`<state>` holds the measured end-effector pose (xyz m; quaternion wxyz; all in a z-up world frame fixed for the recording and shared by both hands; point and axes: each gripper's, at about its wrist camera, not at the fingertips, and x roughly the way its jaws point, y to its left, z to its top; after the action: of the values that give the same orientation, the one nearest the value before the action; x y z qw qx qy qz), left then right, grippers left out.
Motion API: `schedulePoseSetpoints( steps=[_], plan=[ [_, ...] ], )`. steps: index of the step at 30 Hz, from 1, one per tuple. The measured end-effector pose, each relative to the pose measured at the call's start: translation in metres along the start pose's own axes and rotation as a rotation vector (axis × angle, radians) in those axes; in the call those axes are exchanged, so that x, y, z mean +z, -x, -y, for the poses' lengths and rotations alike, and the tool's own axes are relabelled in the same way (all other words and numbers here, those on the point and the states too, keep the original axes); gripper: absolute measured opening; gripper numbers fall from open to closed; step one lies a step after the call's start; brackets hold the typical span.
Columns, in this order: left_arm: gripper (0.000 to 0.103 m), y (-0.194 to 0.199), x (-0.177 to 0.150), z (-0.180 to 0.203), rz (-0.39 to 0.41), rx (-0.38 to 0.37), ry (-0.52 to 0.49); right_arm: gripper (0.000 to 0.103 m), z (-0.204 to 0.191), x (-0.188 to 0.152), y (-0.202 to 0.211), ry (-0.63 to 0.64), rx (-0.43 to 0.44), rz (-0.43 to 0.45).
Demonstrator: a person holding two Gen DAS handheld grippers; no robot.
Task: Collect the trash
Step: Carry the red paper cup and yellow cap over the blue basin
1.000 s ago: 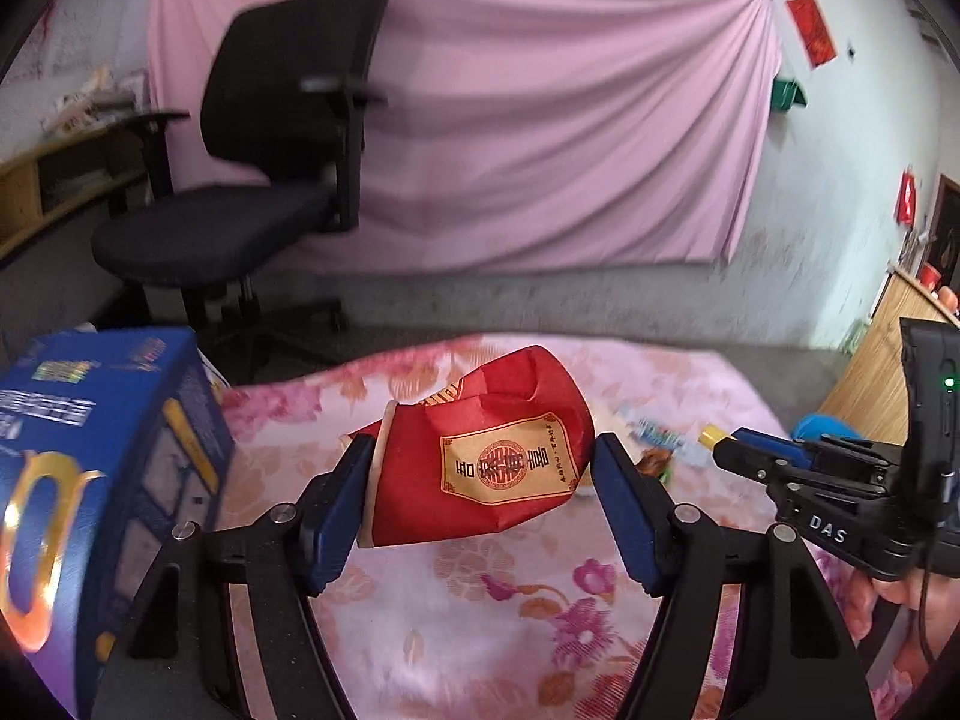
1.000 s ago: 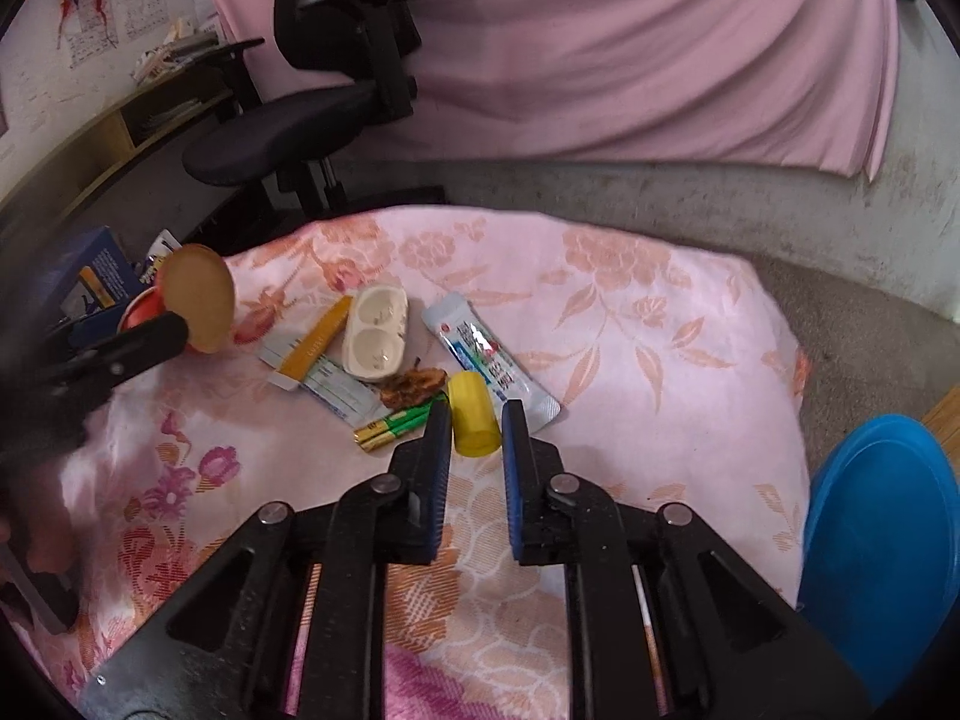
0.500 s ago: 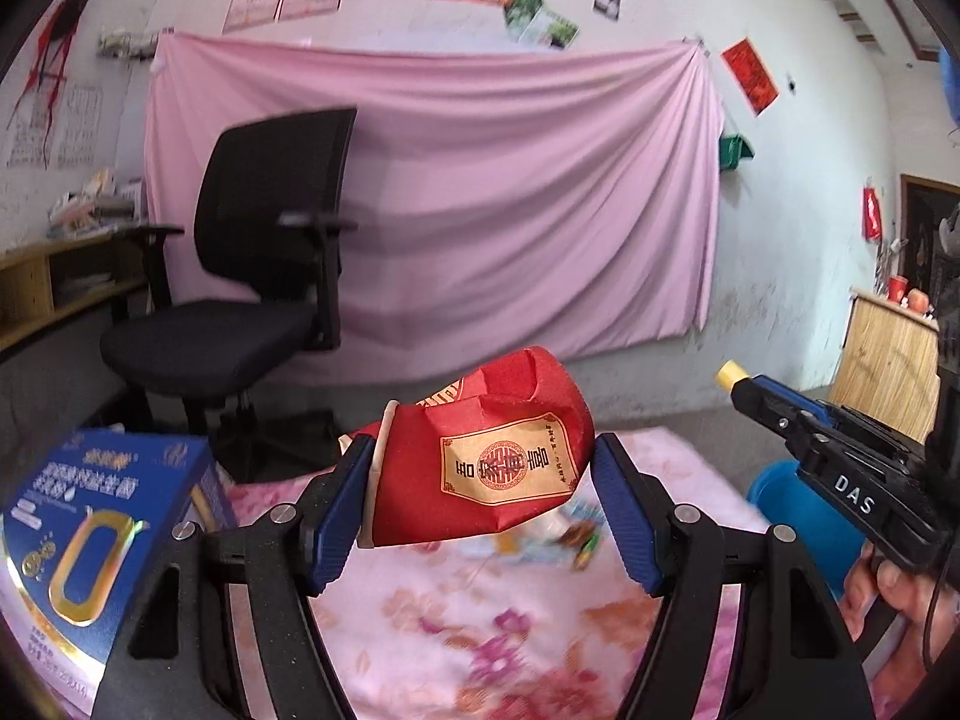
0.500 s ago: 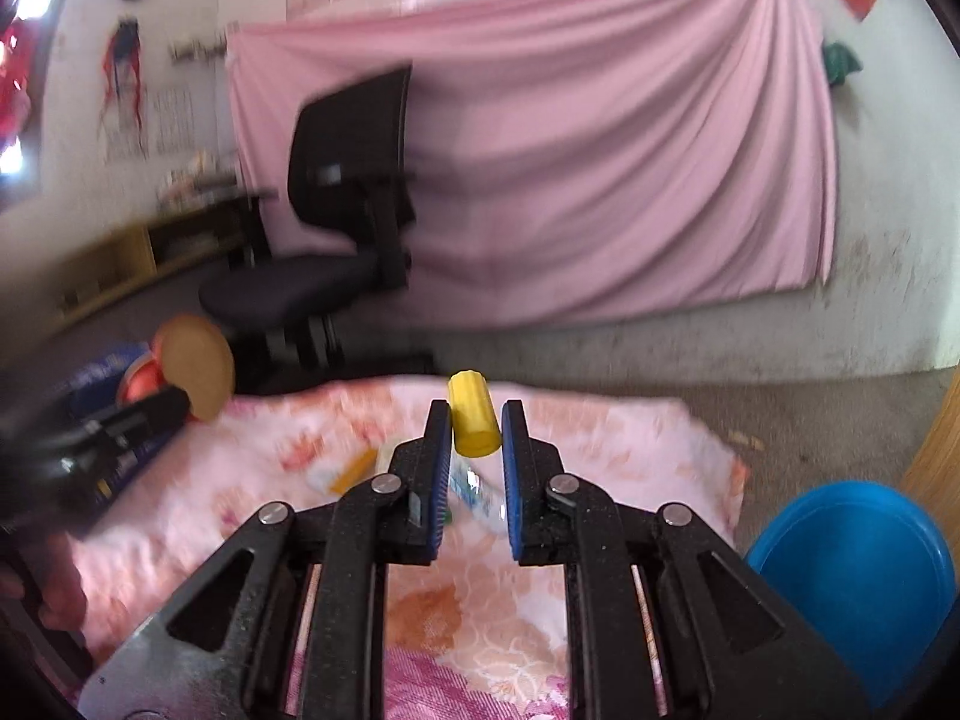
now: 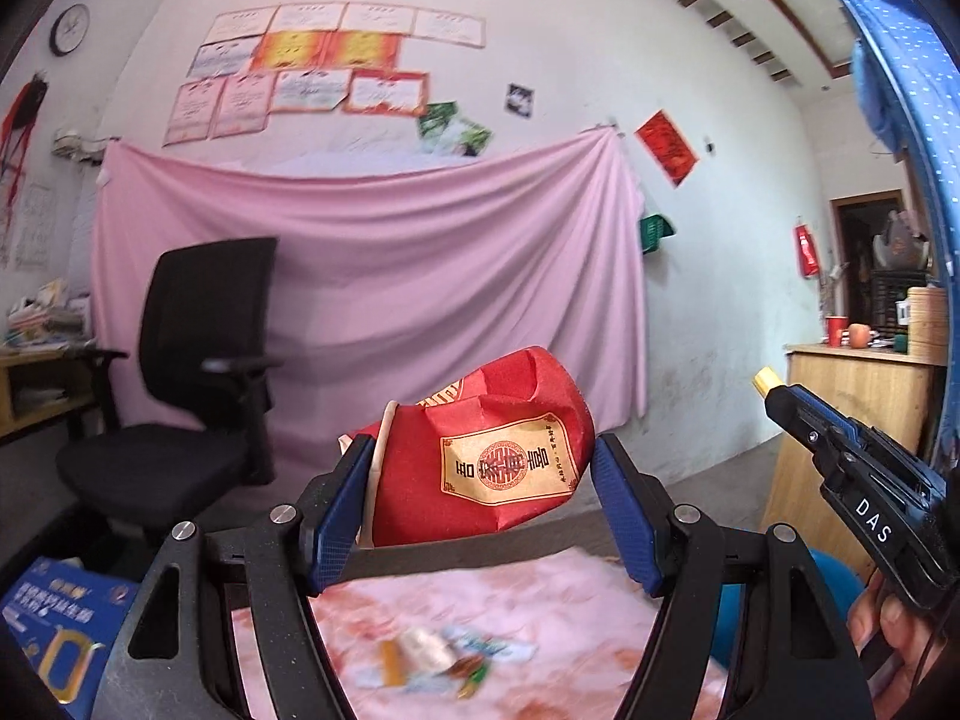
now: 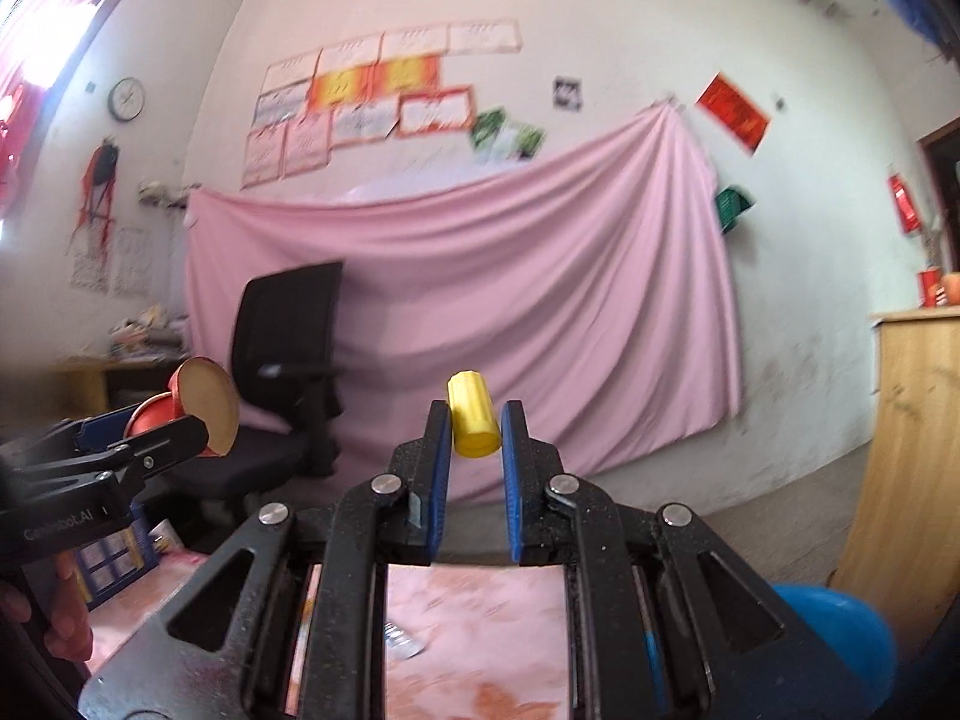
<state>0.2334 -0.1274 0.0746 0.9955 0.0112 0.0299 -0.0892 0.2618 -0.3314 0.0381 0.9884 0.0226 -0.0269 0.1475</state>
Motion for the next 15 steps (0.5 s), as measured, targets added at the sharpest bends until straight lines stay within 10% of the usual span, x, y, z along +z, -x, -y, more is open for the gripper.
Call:
schedulePoseSetpoints(
  steps=[15],
  plan=[
    [0.066, -0.033, 0.002, 0.102, -0.029, -0.222, -0.023, 0.046, 0.086, 0.010, 0.036, -0.085, -0.242, 0.010]
  ],
)
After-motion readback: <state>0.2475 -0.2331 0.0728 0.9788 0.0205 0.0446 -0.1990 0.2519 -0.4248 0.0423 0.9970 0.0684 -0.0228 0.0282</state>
